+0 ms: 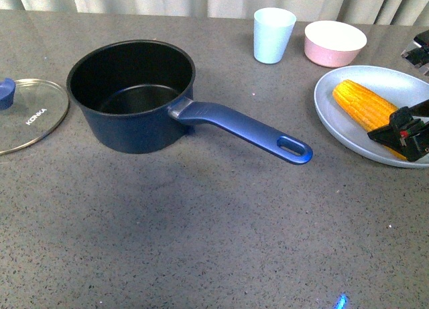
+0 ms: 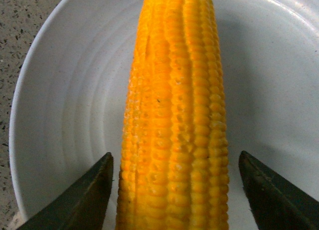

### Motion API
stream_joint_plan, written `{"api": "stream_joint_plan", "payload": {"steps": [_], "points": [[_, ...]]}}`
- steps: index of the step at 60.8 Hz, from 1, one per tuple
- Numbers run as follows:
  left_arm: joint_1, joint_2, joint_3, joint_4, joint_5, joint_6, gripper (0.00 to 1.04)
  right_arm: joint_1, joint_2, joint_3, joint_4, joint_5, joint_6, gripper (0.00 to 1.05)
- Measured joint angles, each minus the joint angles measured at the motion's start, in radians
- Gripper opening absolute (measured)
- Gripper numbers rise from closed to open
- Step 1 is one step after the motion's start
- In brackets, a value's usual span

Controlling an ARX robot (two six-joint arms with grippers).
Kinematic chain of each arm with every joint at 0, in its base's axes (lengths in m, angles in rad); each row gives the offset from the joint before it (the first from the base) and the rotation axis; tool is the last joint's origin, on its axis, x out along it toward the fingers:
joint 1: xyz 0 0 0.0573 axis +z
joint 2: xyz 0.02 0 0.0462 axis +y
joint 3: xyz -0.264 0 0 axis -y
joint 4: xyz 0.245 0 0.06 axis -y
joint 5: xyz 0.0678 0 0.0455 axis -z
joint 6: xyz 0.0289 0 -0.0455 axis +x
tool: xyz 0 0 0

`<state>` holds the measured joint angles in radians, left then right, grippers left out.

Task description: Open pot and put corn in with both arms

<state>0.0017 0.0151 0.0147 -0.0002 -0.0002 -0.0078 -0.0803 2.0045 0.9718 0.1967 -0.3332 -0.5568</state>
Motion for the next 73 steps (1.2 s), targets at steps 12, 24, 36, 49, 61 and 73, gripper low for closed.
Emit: {"api": "stream_joint_plan", "payload": {"steps": [12, 24, 36, 49, 61, 73], "points": [[0.0, 0.0, 0.0, 0.0, 0.0, 0.0, 0.96, -0.01, 0.001, 0.0, 0.0, -0.032, 0.031, 0.42], [0.0, 0.0, 0.0, 0.0, 0.0, 0.0, 0.96, -0.051, -0.06, -0.007, -0.006, -0.109, 0.111, 0.28], [0.0, 0.0, 0.0, 0.0, 0.0, 0.0, 0.96, -0.026, -0.281, -0.044, -0.014, -0.203, 0.243, 0.22], [0.0, 0.0, 0.0, 0.0, 0.0, 0.0, 0.96, 0.199, -0.343, 0.003, 0.014, -0.18, 0.359, 0.2], [0.0, 0.0, 0.0, 0.0, 0.0, 0.0, 0.96, 0.409, -0.168, 0.198, -0.008, -0.138, 0.411, 0.2], [0.0, 0.0, 0.0, 0.0, 0.0, 0.0, 0.96, 0.491, -0.004, 0.393, -0.062, -0.108, 0.425, 0.19]]}}
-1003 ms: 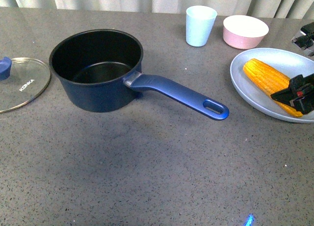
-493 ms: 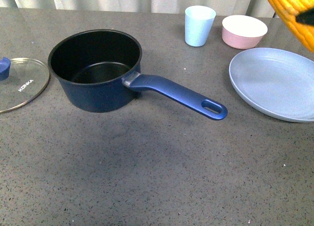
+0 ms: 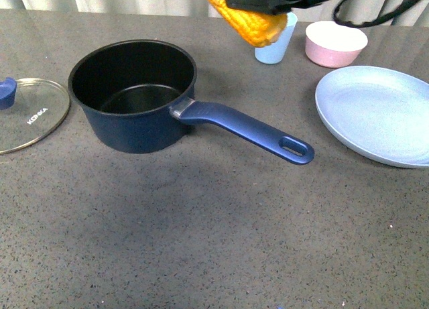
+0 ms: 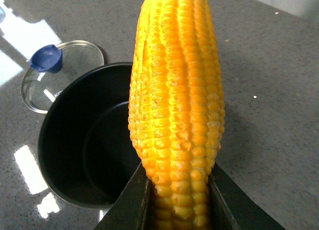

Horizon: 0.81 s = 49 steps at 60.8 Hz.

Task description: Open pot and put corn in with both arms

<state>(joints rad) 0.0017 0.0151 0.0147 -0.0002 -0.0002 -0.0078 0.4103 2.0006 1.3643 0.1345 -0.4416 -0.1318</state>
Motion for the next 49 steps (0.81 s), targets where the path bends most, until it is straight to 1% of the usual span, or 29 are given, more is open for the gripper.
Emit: {"api": "stream_joint_plan", "payload": {"steps": [19, 36, 37, 40, 49], "points": [[0.0, 0.0, 0.0, 0.0, 0.0, 0.0, 0.96, 0.095, 0.159, 0.192, -0.087, 0.001, -0.003, 0.18], [0.0, 0.0, 0.0, 0.0, 0.0, 0.0, 0.96, 0.127, 0.241, 0.266, -0.133, 0.027, -0.029, 0.17], [0.0, 0.0, 0.0, 0.0, 0.0, 0.0, 0.96, 0.127, 0.245, 0.27, -0.135, 0.029, -0.035, 0.19], [0.0, 0.0, 0.0, 0.0, 0.0, 0.0, 0.96, 0.132, 0.257, 0.277, -0.137, 0.034, -0.037, 0.33], [0.0, 0.0, 0.0, 0.0, 0.0, 0.0, 0.96, 0.134, 0.26, 0.276, -0.13, 0.033, -0.037, 0.57]]}}
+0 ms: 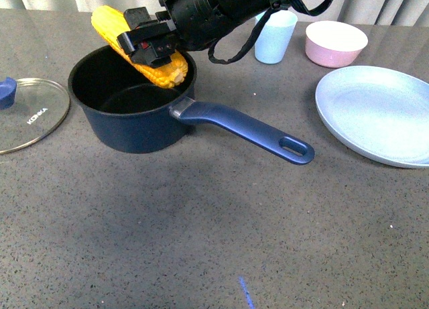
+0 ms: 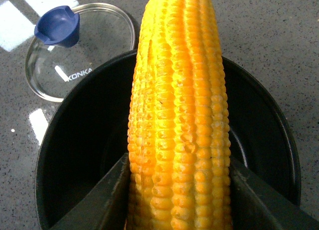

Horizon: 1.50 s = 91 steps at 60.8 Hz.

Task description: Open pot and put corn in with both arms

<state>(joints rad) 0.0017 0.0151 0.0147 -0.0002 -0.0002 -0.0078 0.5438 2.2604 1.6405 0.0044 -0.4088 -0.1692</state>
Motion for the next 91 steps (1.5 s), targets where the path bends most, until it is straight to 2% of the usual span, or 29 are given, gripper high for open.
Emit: {"api": "stream_joint_plan", "payload": {"steps": [14, 17, 31, 40, 47, 54, 60, 63, 69, 84, 91], "points": [[0.0, 0.0, 0.0, 0.0, 0.0, 0.0, 0.96, -0.018, -0.03, -0.063, 0.056, -0.014, 0.012, 0.93], [0.0, 0.0, 0.0, 0.0, 0.0, 0.0, 0.96, -0.025, -0.046, -0.087, 0.073, -0.015, 0.022, 0.97], [0.0, 0.0, 0.0, 0.0, 0.0, 0.0, 0.96, -0.112, -0.24, -0.296, 0.24, -0.022, 0.069, 0.96], [0.0, 0.0, 0.0, 0.0, 0.0, 0.0, 0.96, -0.234, -0.467, -0.534, 0.396, 0.014, 0.089, 0.96], [0.0, 0.0, 0.0, 0.0, 0.0, 0.0, 0.96, -0.295, -0.589, -0.685, 0.431, 0.051, 0.081, 0.96], [0.0, 0.0, 0.0, 0.0, 0.0, 0.0, 0.96, -0.302, -0.612, -0.718, 0.436, 0.058, 0.079, 0.96], [0.0, 0.0, 0.0, 0.0, 0.0, 0.0, 0.96, -0.277, -0.627, -0.874, 0.785, 0.5, 0.129, 0.76], [0.0, 0.0, 0.0, 0.0, -0.001, 0.0, 0.96, -0.288, -0.66, -0.953, 0.874, 0.602, 0.139, 0.68], [0.0, 0.0, 0.0, 0.0, 0.0, 0.0, 0.96, -0.323, -0.747, -1.067, 0.94, 0.62, 0.152, 0.52], [0.0, 0.0, 0.0, 0.0, 0.0, 0.0, 0.96, -0.398, -0.937, -1.311, 0.972, 0.548, 0.158, 0.04], [0.0, 0.0, 0.0, 0.0, 0.0, 0.0, 0.96, -0.418, -1.015, -1.376, 0.969, 0.523, 0.159, 0.02]]}}
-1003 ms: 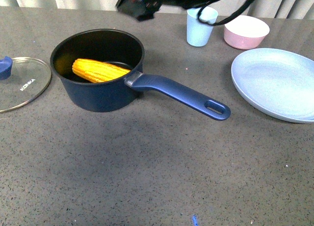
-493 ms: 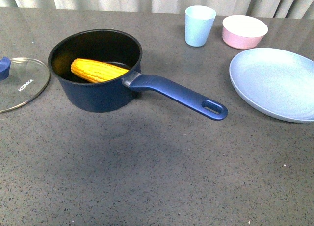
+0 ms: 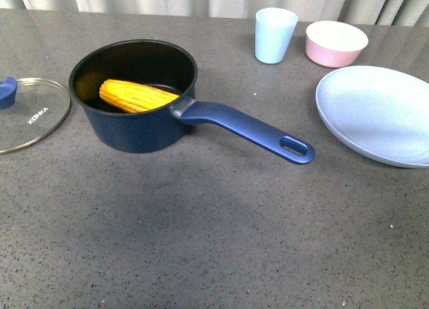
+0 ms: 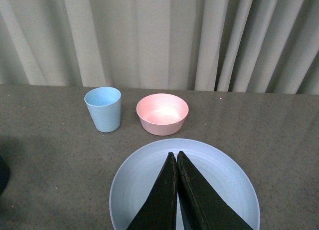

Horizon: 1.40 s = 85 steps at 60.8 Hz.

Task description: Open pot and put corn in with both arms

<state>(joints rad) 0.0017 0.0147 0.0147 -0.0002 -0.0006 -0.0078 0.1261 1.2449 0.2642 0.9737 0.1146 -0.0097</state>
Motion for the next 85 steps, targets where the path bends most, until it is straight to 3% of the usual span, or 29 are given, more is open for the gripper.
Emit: {"api": "stream_joint_plan", "payload": {"steps": [17, 20, 29, 51, 85], "points": [[0.0, 0.0, 0.0, 0.0, 0.0, 0.0, 0.96, -0.05, -0.197, -0.13, -0.074, -0.042, 0.002, 0.02], [0.0, 0.0, 0.0, 0.0, 0.0, 0.0, 0.96, -0.082, -0.234, -0.145, -0.095, -0.097, 0.002, 0.02], [0.0, 0.0, 0.0, 0.0, 0.0, 0.0, 0.96, -0.122, -0.267, -0.207, -0.068, -0.109, 0.003, 0.02], [0.0, 0.0, 0.0, 0.0, 0.0, 0.0, 0.96, -0.123, -0.633, -0.241, -0.377, -0.115, 0.003, 0.02], [0.0, 0.0, 0.0, 0.0, 0.0, 0.0, 0.96, -0.123, -0.935, -0.241, -0.663, -0.115, 0.003, 0.02]]}}
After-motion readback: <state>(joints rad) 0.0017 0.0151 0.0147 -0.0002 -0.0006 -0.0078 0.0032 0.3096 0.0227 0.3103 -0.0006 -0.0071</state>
